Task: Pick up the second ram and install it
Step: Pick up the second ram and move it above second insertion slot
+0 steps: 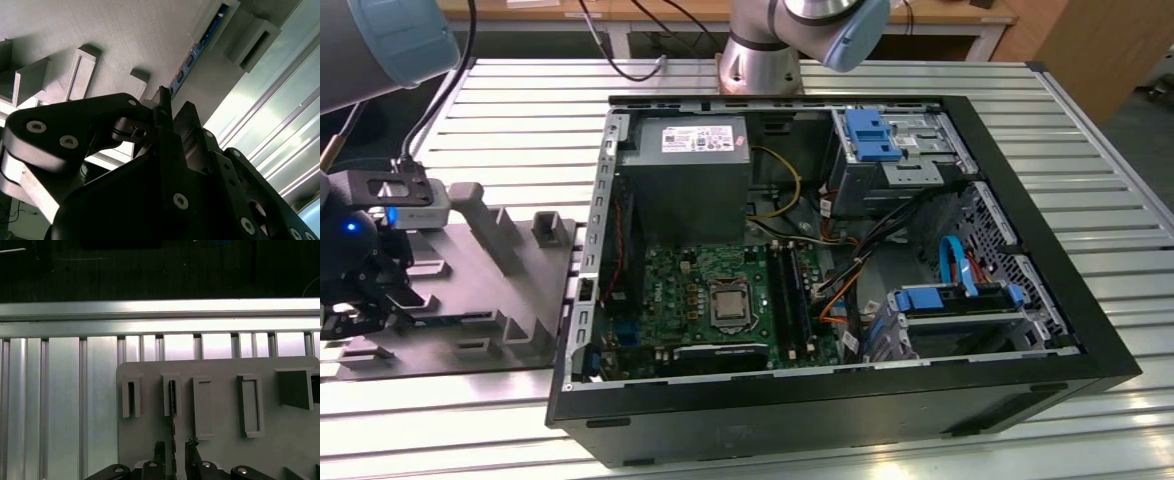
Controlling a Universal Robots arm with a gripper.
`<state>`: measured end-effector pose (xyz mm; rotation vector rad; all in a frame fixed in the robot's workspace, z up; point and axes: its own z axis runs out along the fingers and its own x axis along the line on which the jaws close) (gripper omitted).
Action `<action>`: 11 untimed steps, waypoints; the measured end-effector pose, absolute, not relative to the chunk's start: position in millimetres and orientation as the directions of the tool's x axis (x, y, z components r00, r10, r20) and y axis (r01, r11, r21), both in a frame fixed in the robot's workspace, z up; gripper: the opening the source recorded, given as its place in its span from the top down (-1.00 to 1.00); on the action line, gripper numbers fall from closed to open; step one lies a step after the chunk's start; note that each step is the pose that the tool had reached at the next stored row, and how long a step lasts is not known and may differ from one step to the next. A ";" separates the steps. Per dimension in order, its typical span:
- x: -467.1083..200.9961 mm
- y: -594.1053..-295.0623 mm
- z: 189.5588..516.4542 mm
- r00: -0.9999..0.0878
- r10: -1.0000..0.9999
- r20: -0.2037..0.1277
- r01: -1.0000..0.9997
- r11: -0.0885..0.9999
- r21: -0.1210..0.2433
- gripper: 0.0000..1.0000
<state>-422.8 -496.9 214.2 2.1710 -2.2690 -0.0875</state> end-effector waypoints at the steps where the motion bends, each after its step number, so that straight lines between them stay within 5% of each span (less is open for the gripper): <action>1: -422.8 -496.9 214.2 -0.045 -0.998 -0.038 -0.998 0.043 0.040 0.40; 11: -422.9 -496.9 210.4 0.034 -0.999 -0.039 -0.999 -0.036 0.040 0.40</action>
